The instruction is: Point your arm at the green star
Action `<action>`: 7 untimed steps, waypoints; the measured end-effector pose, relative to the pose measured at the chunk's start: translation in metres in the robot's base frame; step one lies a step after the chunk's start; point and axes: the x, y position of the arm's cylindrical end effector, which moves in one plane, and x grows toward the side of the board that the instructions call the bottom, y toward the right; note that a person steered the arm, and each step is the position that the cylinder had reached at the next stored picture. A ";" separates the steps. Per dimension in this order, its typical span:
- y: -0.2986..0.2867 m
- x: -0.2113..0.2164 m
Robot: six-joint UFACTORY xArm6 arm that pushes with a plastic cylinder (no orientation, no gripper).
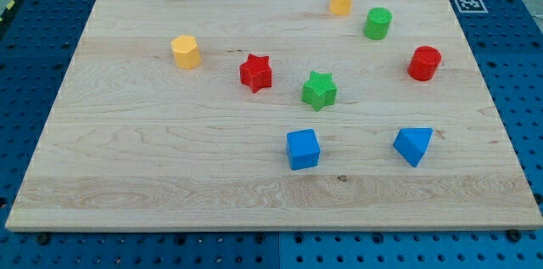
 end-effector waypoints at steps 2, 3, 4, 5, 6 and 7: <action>0.117 0.054; 0.126 0.090; 0.129 0.098; 0.151 0.138; 0.173 0.162; 0.174 0.165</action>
